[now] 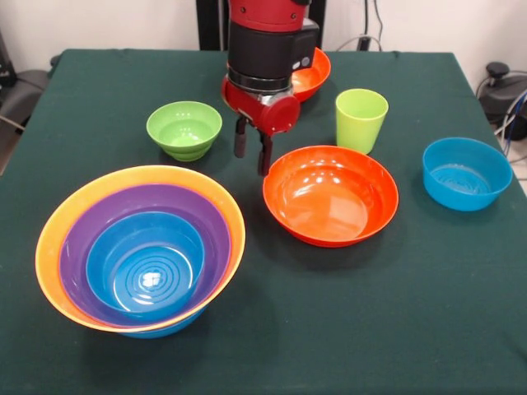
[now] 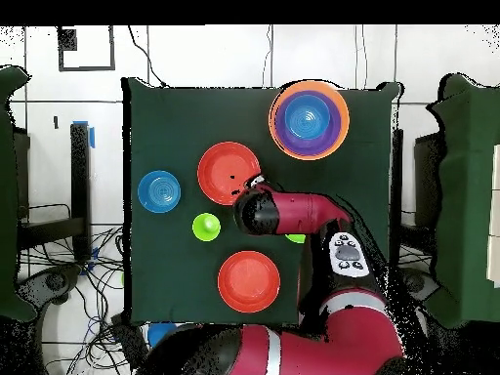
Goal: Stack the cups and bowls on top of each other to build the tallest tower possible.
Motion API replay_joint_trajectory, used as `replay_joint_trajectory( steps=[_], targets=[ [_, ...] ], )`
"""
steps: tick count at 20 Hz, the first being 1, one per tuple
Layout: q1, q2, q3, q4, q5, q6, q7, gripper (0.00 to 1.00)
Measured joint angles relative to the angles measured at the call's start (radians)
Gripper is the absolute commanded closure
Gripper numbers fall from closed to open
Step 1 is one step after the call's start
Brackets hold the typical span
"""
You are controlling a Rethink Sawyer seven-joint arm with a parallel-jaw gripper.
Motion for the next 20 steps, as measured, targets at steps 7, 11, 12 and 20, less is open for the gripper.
replay_joint_trajectory(
  steps=[7,11,12,20],
  targets=[
    [-0.001,0.007,0.017,0.002,-0.009,0.000,0.000,0.00],
    [-0.001,-0.009,0.029,0.009,-0.009,0.010,0.000,0.00],
    [-0.001,-0.013,0.031,0.010,-0.009,0.013,0.000,0.00],
    [-0.001,-0.037,0.047,0.013,-0.010,0.049,0.000,0.00]
  ],
)
